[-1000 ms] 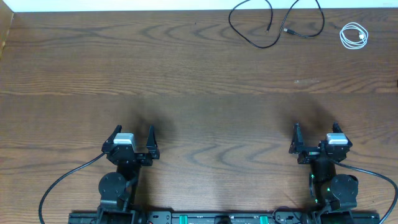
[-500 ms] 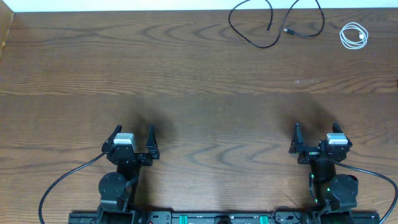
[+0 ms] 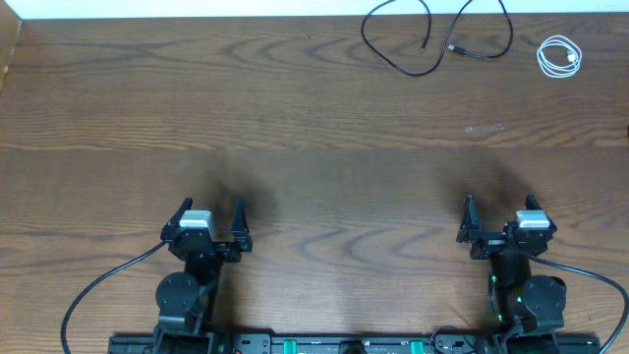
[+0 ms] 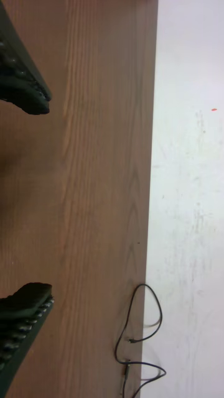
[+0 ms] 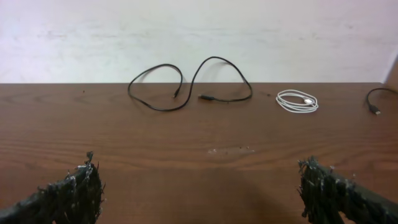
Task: Untangle cables
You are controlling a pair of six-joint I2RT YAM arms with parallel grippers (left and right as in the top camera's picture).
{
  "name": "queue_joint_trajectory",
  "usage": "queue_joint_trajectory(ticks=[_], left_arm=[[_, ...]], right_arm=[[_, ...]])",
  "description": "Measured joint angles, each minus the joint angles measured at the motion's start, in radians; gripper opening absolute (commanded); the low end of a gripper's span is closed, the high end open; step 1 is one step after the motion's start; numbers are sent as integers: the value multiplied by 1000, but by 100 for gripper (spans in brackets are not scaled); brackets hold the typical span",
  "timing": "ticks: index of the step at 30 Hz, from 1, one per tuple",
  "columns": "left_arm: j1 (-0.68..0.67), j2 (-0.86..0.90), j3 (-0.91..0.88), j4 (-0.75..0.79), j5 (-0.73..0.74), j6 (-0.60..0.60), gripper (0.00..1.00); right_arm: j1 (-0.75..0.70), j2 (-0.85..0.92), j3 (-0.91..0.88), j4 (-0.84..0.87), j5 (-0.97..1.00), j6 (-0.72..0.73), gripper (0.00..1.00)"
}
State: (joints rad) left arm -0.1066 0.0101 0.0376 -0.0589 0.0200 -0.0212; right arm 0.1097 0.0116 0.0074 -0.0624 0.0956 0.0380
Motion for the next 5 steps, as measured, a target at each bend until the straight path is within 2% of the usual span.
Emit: queue_joint_trajectory(ticks=[5], left_arm=[[0, 0, 0, 0, 0, 0, 92]], right_arm=[[0, 0, 0, 0, 0, 0, 99]])
